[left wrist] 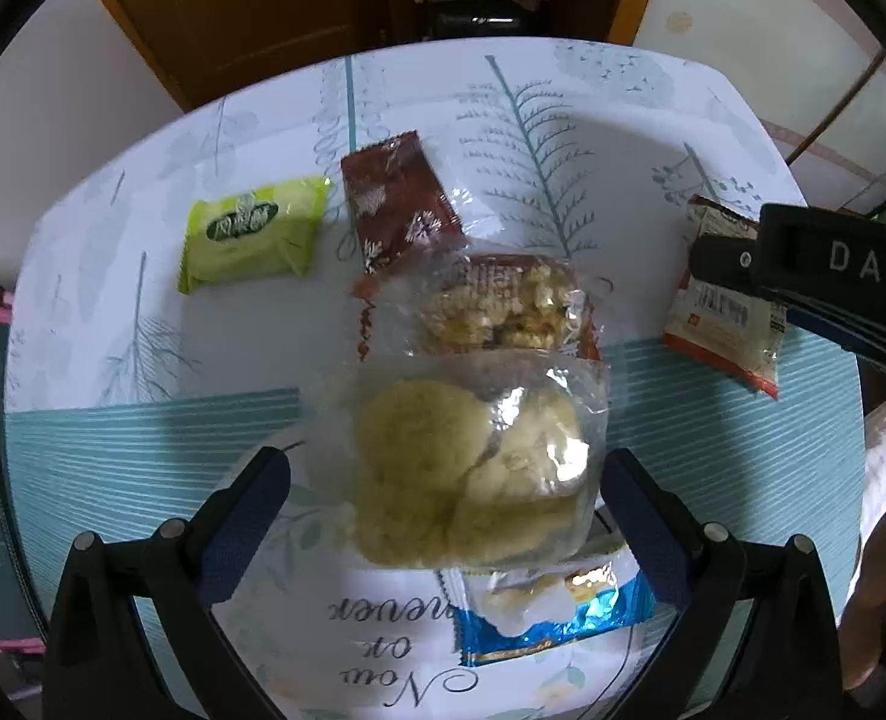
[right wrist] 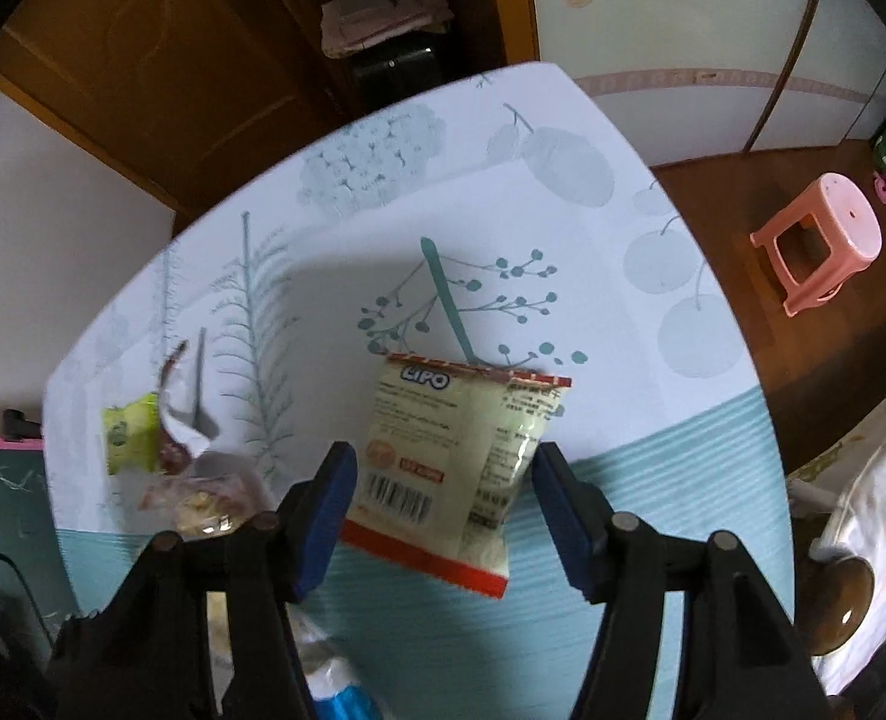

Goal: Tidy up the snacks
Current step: 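Grasp the puffed snack bag with the left tool while the right tool grasps the LIPO bag, then carry the puffed snack bag and LIPO bag over the tray with both tools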

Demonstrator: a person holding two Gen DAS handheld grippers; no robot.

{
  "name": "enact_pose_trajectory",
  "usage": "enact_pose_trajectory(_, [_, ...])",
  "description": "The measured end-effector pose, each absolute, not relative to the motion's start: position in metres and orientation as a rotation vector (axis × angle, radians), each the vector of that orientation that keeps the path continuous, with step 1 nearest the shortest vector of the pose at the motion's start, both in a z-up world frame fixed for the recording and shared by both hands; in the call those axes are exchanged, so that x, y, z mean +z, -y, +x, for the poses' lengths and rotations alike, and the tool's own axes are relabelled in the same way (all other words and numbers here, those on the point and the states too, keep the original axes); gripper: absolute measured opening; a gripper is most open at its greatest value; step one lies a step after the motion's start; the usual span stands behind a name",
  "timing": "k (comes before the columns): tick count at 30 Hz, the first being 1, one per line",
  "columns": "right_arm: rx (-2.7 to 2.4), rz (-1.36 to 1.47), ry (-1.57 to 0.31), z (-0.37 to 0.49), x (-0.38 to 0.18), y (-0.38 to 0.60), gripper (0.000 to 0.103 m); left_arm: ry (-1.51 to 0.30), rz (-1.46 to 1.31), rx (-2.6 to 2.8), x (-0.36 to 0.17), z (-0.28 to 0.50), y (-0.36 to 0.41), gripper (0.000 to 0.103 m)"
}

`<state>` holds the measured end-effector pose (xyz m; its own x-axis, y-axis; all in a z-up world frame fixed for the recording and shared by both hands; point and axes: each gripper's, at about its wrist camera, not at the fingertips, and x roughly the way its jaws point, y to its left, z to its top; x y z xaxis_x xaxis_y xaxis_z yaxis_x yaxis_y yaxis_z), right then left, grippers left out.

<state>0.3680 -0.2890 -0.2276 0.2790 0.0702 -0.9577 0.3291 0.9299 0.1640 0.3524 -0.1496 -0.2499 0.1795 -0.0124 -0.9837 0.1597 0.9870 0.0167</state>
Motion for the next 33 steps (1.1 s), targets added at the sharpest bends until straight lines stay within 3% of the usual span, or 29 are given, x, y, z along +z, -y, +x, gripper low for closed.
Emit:
enact_pose_trajectory(7, [-0.204,0.24,-1.31,0.373,-0.231,0.274,0.063,-1.424,0.02,-0.121,-0.258,0.356,0.132,0.1])
enact_pose_trajectory(9, [-0.209,0.208,-1.32,0.37,-0.23,0.271,0.057,-1.43,-0.021,-0.139,-0.26,0.355,0.125,0.096])
enact_pose_trajectory(11, [-0.206,0.181,-1.321,0.367,-0.23,0.27,0.052,-1.417,-0.013,-0.138,-0.257,0.354,0.124,0.087])
enact_pose_trajectory(13, [-0.203,0.179,-1.321,0.362,-0.229,0.27,0.05,-1.401,-0.011,-0.155,-0.253,0.354,0.122,0.068])
enact_pose_trajectory(24, [-0.177,0.178,-1.321,0.328,-0.22,0.27,0.048,-1.377,-0.019,-0.104,-0.232,0.34,0.098,0.064])
enact_pose_trajectory(33, [-0.055,0.244,-1.181,0.278,-0.151,0.261,0.048,-1.231,0.013,-0.182,-0.14,0.295,0.09,0.064])
